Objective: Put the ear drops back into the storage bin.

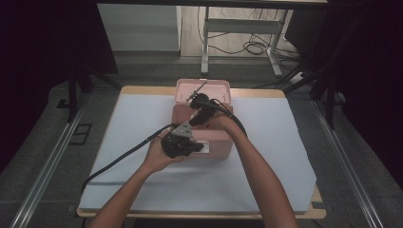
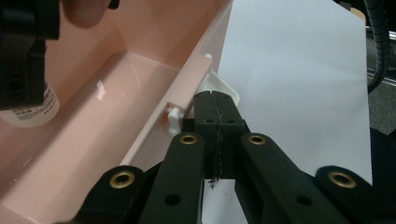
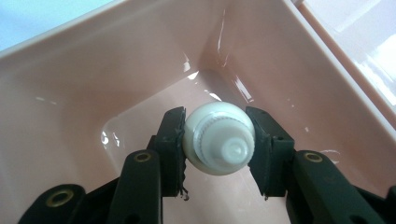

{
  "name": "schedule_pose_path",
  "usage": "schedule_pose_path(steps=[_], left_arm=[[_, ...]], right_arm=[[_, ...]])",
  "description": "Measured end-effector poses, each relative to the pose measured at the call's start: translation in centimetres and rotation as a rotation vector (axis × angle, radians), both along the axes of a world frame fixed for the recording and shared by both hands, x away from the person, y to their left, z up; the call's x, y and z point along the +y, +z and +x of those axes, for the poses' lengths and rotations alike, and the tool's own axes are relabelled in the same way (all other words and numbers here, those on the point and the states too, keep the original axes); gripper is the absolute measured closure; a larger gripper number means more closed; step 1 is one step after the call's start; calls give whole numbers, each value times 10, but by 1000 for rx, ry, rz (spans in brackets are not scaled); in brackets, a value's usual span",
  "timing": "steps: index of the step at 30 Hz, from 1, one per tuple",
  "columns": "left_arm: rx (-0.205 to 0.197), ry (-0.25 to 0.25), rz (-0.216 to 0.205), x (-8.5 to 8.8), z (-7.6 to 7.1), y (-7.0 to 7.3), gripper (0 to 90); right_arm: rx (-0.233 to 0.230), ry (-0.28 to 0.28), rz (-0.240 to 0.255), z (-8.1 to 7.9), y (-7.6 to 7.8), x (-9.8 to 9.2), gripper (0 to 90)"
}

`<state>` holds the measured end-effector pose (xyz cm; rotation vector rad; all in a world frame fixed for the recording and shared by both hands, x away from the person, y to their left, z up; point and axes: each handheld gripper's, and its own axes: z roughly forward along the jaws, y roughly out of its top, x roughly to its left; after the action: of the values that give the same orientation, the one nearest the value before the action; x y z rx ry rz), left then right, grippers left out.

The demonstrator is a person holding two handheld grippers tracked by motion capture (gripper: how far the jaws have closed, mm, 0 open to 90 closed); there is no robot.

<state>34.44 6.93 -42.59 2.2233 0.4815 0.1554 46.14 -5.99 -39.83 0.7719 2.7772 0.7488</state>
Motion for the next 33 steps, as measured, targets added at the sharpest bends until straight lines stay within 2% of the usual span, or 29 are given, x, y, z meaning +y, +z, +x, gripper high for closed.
schedule_pose_path(steps=[22, 33], left_arm=[[-1, -6, -1, 0, 1, 0, 900], [-4, -7, 0, 0, 0, 0, 900]], right_arm=[[35, -10, -8, 21, -25, 15, 601], [39, -9, -38, 29, -39, 21, 600]])
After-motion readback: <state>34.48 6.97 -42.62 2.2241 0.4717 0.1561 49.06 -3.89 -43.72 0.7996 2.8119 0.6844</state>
